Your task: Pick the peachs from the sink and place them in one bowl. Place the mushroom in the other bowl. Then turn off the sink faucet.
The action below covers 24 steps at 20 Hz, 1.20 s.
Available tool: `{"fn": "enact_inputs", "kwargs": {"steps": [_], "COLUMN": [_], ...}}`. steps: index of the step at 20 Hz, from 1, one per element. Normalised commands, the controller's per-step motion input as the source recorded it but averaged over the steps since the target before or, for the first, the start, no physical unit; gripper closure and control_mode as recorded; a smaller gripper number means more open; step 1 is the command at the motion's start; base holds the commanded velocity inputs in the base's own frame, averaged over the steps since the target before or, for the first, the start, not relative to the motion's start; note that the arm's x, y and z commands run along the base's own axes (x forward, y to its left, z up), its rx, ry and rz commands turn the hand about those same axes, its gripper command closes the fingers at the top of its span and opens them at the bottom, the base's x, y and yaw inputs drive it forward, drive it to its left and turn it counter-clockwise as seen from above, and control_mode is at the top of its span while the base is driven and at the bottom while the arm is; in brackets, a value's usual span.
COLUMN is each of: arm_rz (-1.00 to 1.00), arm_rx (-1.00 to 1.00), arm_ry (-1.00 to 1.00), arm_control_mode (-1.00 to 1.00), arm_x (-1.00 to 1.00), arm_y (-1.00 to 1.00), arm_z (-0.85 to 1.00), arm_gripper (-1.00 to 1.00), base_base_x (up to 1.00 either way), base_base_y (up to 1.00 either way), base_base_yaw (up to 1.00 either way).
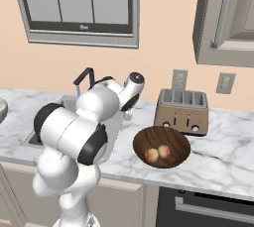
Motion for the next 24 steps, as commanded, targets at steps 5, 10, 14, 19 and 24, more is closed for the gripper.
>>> {"fn": "enact_inputs", "kwargs": {"steps": [5, 10, 14, 19, 24], "arm_rz": [0.19, 0.25, 0.20, 0.00, -0.09], "arm_rx": [0.00, 0.01, 0.01, 0.13, 0.07], "arm_ry": [0.06, 0.00, 0.03, -0.14, -0.23], "arm_control_mode": [-1.00, -1.00, -1.00, -1.00, -1.00], "arm_x": [0.40, 0.26, 0.39, 0.08, 0.00], "arm_y": [0.03, 0.00, 0.08, 0.21, 0.26], "arm_z": [-0.01, -0.07, -0.29, -0.02, -0.01], "arm_gripper": [-1.00, -1.00, -1.00, -1.00, -1.00], "base_base_x": [0.00, 0.00, 0.00, 0.00, 0.00], "base_base_y": [0.00, 0.00, 0.00, 0.00, 0.00], "base_base_yaw": [0.00, 0.00, 0.00, 0.00, 0.00]}}
